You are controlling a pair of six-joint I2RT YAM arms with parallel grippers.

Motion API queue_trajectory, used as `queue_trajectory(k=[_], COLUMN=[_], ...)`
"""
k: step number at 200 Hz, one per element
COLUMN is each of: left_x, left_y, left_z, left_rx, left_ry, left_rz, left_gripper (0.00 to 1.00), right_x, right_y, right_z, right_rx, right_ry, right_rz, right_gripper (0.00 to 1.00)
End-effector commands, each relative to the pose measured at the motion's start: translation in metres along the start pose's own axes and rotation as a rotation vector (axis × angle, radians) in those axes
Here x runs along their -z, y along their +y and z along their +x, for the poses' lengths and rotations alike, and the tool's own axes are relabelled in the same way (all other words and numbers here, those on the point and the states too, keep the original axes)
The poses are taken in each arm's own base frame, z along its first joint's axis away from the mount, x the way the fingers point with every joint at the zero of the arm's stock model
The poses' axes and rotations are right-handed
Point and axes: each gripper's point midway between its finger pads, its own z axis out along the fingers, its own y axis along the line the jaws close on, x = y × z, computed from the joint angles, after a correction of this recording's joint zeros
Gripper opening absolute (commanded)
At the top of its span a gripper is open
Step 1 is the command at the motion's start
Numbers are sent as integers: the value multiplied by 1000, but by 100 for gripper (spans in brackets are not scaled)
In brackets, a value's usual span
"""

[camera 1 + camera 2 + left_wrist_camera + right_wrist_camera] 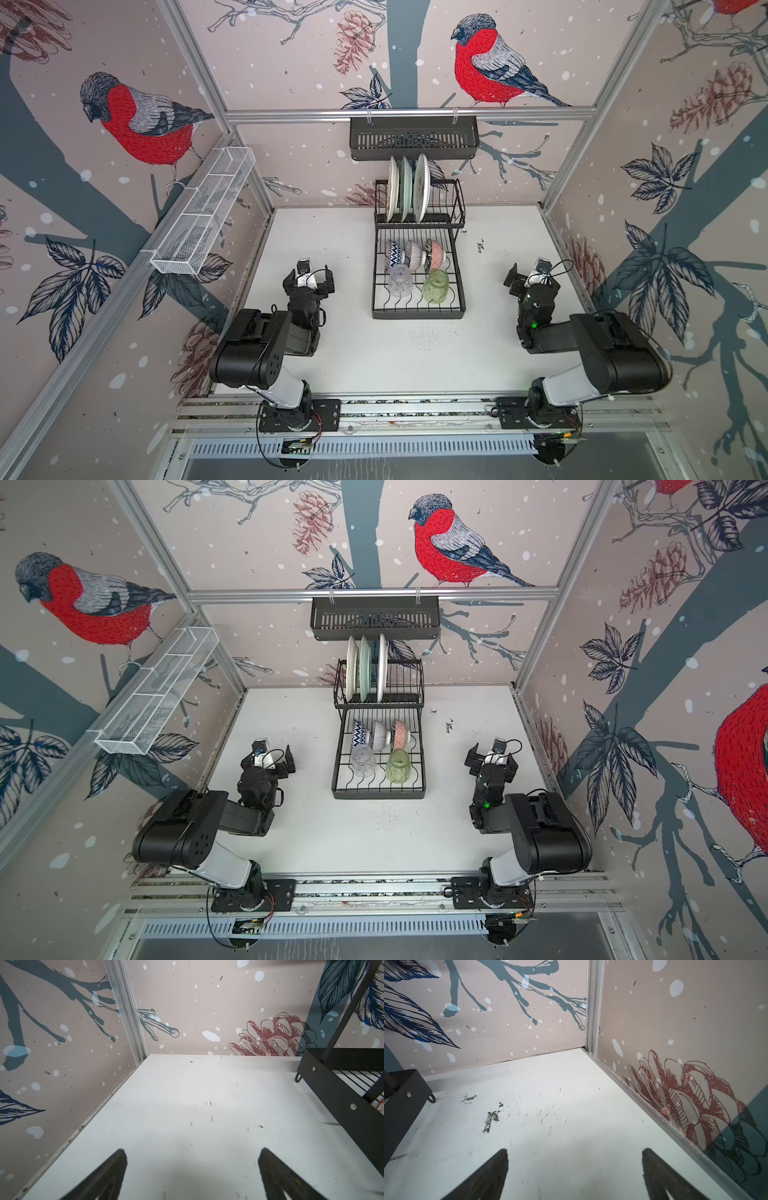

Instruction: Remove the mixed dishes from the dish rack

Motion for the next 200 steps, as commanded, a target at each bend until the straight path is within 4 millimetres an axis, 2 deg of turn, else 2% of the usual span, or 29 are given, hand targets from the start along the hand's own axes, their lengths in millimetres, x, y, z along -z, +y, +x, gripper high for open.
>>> queue_trajectory(k=[1, 200], left_x=[0, 0], left_y=[0, 0], left_z=[-8, -8], left_rx=[14, 15], left_ry=[-34, -33], left_rz=[1, 8], left_gripper=[99, 98], right_x=[0, -3], right_y=[1, 2], right_z=[-4, -3], right_rx=[-15, -22], right_ry=[-11, -2], right_rz=[-7, -25], right_gripper=[100, 100])
